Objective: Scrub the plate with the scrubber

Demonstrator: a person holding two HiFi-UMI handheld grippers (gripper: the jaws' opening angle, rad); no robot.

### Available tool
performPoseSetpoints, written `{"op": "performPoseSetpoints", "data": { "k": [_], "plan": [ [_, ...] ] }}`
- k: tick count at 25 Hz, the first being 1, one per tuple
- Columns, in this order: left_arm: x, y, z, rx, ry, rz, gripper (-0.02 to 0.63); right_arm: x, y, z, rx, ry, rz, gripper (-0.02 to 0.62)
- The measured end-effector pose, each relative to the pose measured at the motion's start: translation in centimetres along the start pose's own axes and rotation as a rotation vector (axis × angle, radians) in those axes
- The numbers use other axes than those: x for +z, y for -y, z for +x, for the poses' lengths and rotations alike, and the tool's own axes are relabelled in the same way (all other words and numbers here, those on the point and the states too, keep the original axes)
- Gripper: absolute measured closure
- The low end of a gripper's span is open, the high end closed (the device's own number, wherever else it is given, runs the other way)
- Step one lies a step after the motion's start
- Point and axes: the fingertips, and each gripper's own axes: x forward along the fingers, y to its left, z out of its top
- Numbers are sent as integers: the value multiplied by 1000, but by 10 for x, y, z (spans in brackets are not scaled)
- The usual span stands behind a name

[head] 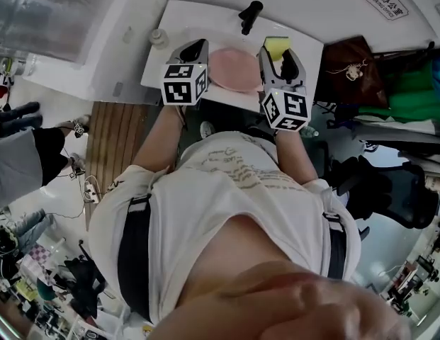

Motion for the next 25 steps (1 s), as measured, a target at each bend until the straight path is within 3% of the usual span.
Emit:
{"op": "performPoseSetpoints", "data": {
  "k": [6,9,14,21,25],
  "plan": [
    [-45,-8,33,36,-167,-19,583,-19,17,11,41,-19,-10,364],
    [-56,-10,43,60,-212,-53,583,-31,25,19,67,-35,-8,364],
    [-74,-17,59,105,-281,-32,583,-60,43,32,73,-97,31,364],
    [-113,-23,79,128,-404,-30,581,-102,52,42,85,-186,-12,364],
    [-134,-29,85,133,-477,-83,581,-118,51,45,110,-230,-13,364]
  ]
}}
